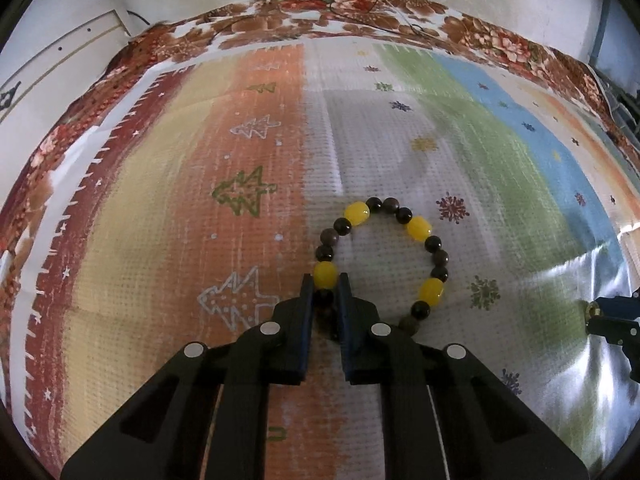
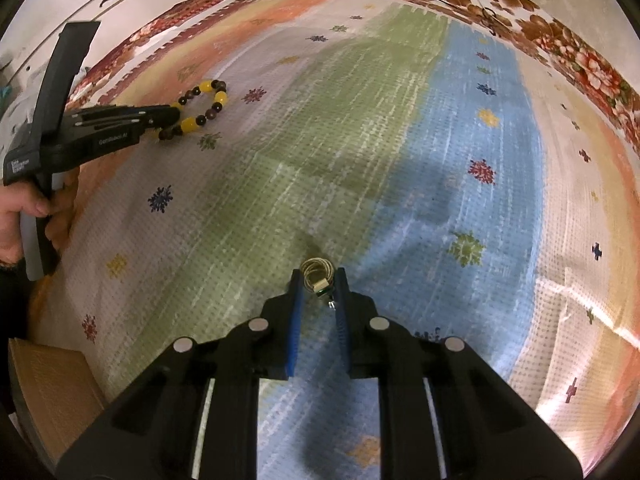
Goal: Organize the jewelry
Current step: 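Close the left tool on the bead bracelet while the right tool closes on the gold coil pendant, then lift the bead bracelet and gold pendant and carry both over the silver tin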
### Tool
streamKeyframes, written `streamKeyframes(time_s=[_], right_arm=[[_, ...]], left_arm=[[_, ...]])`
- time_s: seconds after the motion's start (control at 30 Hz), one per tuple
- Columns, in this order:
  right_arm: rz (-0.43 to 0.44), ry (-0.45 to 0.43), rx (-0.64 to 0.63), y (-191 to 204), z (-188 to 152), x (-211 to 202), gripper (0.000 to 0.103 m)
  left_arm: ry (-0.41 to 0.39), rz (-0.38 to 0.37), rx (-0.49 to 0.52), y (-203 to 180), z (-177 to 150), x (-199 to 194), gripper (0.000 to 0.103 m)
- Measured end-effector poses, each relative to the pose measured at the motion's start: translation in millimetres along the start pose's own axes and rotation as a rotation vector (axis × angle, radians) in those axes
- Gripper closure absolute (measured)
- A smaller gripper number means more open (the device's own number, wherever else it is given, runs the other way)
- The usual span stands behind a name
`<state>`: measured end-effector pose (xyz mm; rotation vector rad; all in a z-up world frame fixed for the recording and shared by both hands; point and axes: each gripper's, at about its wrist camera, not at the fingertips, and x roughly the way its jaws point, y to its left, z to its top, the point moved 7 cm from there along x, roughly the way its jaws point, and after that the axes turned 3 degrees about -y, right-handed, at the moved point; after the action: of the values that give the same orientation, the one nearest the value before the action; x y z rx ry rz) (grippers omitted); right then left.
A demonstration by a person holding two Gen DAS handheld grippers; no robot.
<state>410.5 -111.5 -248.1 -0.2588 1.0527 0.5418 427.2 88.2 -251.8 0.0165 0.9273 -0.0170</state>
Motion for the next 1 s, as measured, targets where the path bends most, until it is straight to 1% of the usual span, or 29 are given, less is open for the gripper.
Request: streamKeyframes(time_s=[0.27,0.43,0.53,0.67,0.87,1.0], right_arm=[[0.006,-0.003,0.006,-1,-1,-2,0.086],[0.004,-0.003,0.002,2,-1,-4,0.086],[0.007,-0.013,0.000,5,2,-9,0.086],[0.015,-0.034,0.000,10,5,-19,0.086],[0.032,-0.066,0.000,23,6,-36,0.086],[0.045,-0.087,-0.003,34,5,-51,0.086]], left_arm=[[0.003,-0.001,-0.003,0,0,-3,0.092],[0.009,-0.003,-0.001,0,-5,-13,0.092],[0.019,-0.053,-0.028,-1,-7,-20,0.092],[0.006,-0.060,-0.046,0,-9,-37,0.092],[-0.010,-0.058,-0.026,-6,-12,-64,0.092],[-0.024,-0.057,-0.038,-4,-13,-81,0.093]])
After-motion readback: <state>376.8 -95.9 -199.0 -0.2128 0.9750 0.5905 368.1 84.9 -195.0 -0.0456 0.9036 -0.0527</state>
